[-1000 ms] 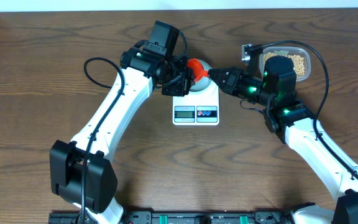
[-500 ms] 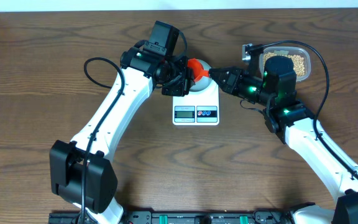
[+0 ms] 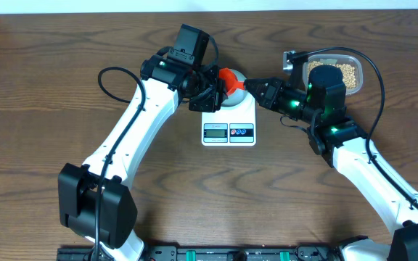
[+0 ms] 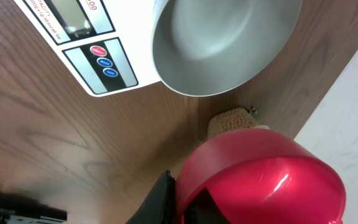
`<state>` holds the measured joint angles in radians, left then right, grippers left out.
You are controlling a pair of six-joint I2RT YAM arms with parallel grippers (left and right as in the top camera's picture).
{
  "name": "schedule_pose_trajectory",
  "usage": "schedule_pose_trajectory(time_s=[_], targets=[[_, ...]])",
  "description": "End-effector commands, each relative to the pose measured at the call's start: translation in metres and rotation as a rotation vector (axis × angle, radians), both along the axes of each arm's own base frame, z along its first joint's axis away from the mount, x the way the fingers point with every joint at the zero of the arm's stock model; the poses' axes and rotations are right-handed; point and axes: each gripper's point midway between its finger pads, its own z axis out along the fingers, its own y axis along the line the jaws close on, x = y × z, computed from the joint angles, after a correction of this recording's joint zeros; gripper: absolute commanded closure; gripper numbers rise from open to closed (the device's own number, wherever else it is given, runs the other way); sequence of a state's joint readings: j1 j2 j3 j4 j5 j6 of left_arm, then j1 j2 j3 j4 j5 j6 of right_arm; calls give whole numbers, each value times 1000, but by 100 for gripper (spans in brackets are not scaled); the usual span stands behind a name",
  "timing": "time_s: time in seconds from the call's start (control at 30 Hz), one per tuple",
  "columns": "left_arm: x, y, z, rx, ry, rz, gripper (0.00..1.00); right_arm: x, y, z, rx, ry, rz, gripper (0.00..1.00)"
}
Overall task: Scoop item into bowl and weigh 50g on scale
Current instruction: 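Close the right gripper on the scoop handle, left gripper holding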
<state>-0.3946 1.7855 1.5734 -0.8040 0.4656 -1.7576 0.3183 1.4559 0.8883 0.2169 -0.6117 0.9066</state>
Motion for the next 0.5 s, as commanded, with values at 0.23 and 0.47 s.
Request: schedule_pose_trajectory(time_s=[0.23, 0.47], targets=[[-2, 0, 8, -3, -14, 3, 10, 3, 3, 6, -1, -18, -4, 99], [2, 5, 8, -4, -15, 16, 10, 3, 3, 6, -2, -18, -8, 99]])
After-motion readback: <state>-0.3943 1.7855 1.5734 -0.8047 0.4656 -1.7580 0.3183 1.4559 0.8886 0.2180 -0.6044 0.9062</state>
